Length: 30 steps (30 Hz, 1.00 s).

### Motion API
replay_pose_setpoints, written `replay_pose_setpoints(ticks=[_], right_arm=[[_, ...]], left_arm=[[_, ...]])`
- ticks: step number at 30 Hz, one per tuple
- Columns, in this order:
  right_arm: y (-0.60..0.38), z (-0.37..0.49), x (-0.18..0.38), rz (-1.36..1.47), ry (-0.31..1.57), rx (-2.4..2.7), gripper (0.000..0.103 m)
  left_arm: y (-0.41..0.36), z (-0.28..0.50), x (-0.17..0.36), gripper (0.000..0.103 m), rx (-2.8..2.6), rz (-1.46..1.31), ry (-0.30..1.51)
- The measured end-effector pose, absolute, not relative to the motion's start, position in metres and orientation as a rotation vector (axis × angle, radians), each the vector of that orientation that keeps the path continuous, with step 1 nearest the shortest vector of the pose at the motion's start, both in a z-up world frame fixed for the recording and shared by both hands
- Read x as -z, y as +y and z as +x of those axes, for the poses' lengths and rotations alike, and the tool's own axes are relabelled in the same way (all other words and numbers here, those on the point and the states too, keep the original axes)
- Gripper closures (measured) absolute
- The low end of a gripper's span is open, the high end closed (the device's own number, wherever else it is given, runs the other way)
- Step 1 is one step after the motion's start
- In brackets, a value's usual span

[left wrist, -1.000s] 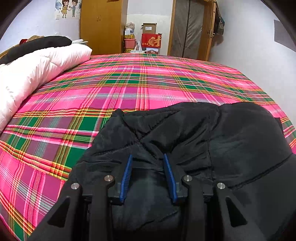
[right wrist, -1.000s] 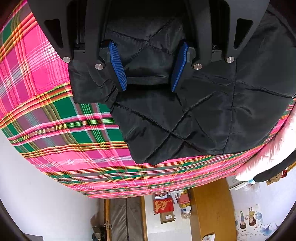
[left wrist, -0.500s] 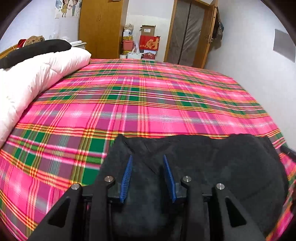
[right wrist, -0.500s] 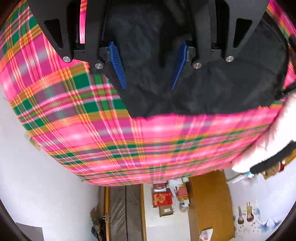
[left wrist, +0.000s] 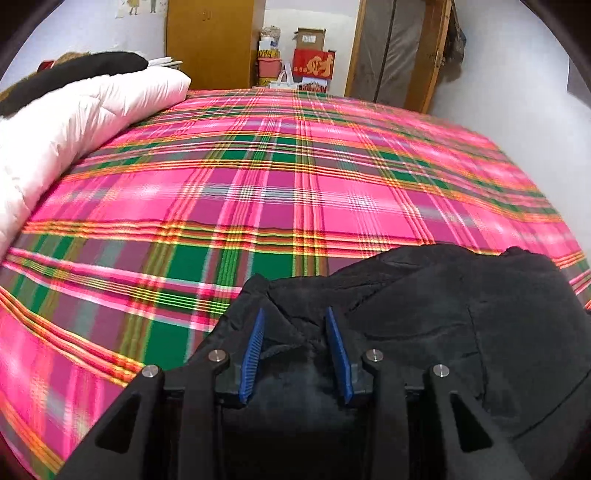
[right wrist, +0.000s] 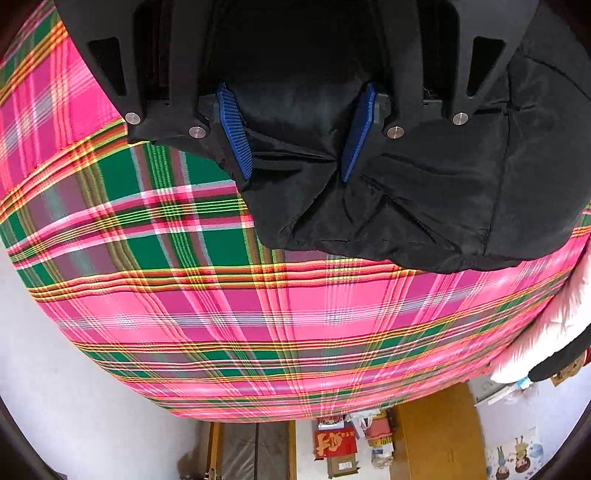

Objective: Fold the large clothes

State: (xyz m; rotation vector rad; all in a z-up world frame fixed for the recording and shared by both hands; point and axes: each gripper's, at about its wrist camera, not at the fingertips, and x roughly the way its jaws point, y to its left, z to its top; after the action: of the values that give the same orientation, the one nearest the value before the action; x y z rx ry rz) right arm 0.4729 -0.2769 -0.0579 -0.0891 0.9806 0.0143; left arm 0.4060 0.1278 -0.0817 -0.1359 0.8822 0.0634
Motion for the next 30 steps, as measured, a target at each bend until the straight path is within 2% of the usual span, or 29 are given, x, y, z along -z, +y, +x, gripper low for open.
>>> replay_pose_setpoints(ticks=[7, 10, 14, 17, 30], right_arm=[[-0.248, 0.422, -0.011, -0.008, 0.816, -0.150, 0.053], [-0.207, 0.409, -0.012, -0.028, 0.809, -0.264, 0.053], [-0.182, 0.417, 0.028, -0.105, 0.899, -0.270, 0.053], [-0.187, 0.424, 0.048, -0.088, 0.896, -0.282, 0.053], [-0.187, 0.428, 0.067, -0.090, 0.869, -0.276, 0.053]], left_arm=[[0.112, 0.365, 0.015, 0.066, 0.015, -0.212, 0.768], [0.074, 0.355, 0.003, 0.066, 0.109, -0.203, 0.747], [0.027, 0.362, 0.033, 0.066, 0.181, -0.114, 0.823], [0.023, 0.371, 0.060, 0.066, 0.169, -0.127, 0.852], [0.015, 0.381, 0.079, 0.066, 0.136, -0.094, 0.852]])
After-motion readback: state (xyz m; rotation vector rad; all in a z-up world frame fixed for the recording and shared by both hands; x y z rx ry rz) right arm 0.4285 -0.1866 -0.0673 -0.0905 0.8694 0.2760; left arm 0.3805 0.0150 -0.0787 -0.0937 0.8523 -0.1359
